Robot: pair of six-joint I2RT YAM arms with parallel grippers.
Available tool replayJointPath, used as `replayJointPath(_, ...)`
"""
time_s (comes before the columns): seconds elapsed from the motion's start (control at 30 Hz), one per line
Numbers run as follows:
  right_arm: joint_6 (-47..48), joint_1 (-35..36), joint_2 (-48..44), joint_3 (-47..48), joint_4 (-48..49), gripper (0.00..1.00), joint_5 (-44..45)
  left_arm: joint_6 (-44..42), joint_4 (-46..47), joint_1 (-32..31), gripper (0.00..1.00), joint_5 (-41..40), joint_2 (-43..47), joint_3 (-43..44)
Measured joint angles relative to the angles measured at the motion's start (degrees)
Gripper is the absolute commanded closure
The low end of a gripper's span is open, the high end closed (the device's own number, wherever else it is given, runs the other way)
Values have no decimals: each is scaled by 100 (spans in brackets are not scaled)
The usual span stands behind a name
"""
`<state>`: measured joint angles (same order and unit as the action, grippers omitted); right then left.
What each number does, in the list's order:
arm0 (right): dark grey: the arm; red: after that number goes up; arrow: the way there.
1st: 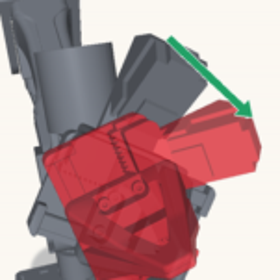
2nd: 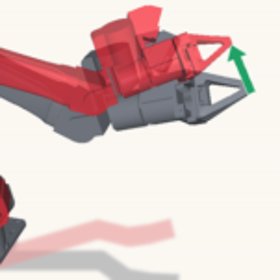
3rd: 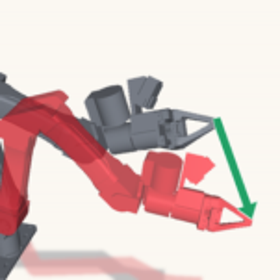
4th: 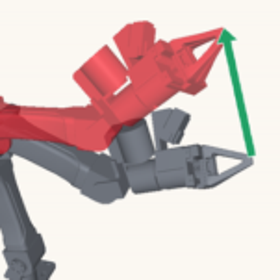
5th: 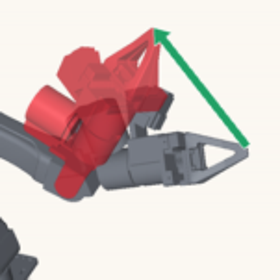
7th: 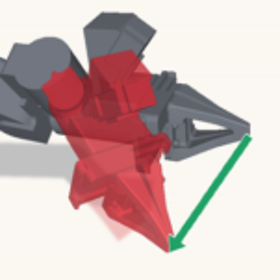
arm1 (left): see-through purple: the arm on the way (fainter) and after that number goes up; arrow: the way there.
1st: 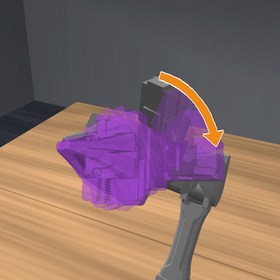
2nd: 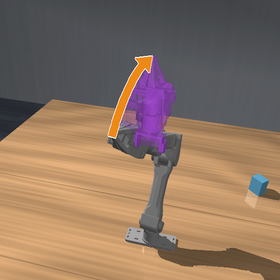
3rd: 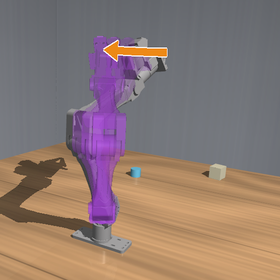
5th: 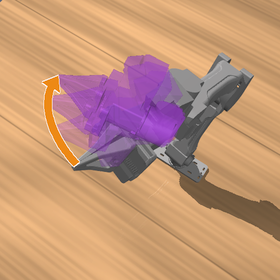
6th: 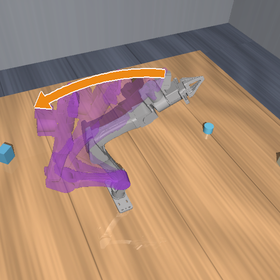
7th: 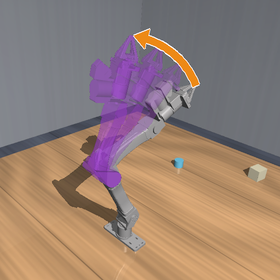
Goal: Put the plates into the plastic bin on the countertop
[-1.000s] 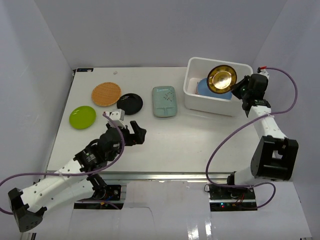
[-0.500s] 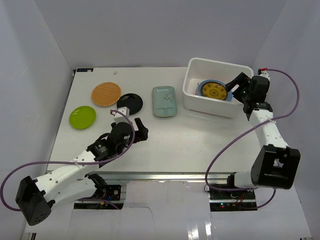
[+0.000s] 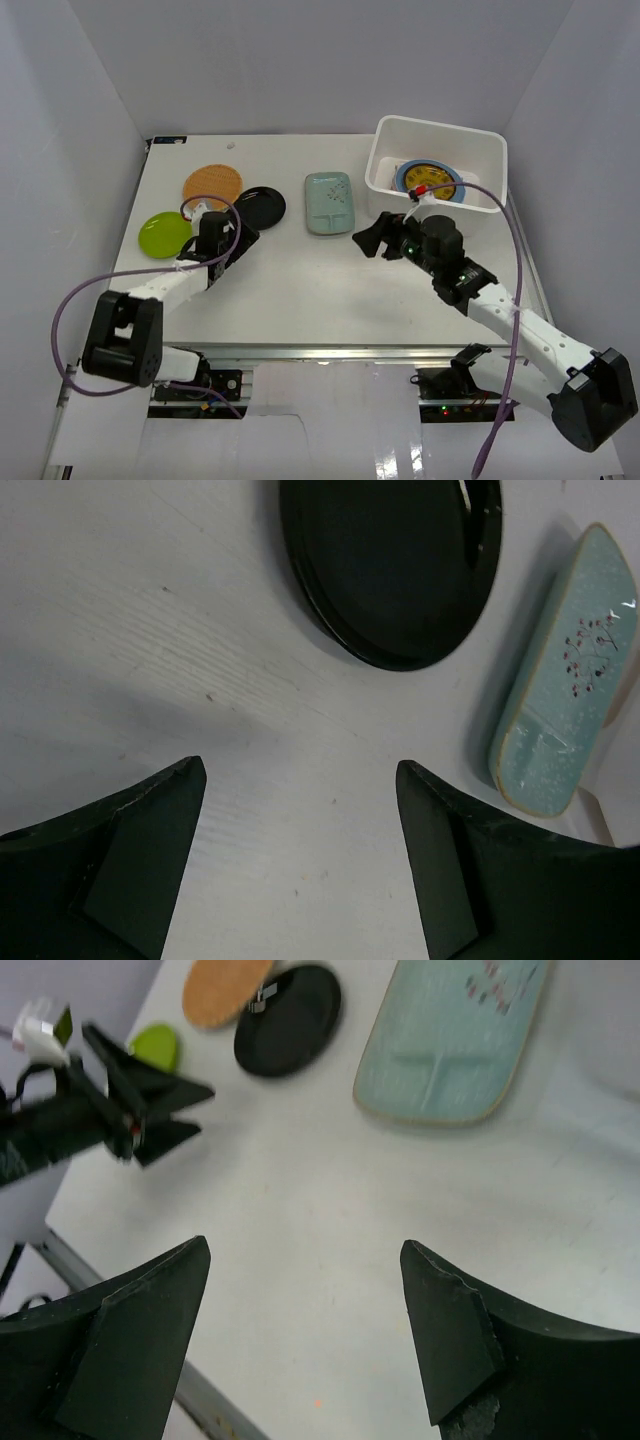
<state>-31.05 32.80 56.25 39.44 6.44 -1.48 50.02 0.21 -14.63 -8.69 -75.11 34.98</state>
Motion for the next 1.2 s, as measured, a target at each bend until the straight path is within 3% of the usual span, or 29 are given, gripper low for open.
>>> replayJointPath(0.13,-70,793,24,-564,-22,18,87,205,592,487,18,636,-1161,170)
replayJointPath(0.37,-225,1572,92,-870,282,20,177,476,1508,660,33,1113,-2358,944)
replayJointPath(0.47,-308,1644,96,-1019,426,20,177,557,1683,660,63,1154,-2699,1137)
replayJointPath(0.5,-321,1650,111,-1040,431,20,179,610,1738,662,81,1182,-2796,1167)
replayJointPath(0.6,-332,1665,173,-1043,450,20,197,699,1823,671,100,1217,-2946,1213)
replayJointPath(0.73,-319,1672,197,-1040,446,15,282,726,1947,678,100,1279,-2734,1023)
replayJointPath(0.8,-297,1672,245,-1012,420,2,317,723,1956,673,100,1279,-2406,645)
replayJointPath(0.93,-184,1674,518,-769,376,10,382,608,1685,658,100,1340,-1292,-184)
replayJointPath(1.2,70,1628,1685,374,313,10,361,144,966,468,100,2280,1423,-739)
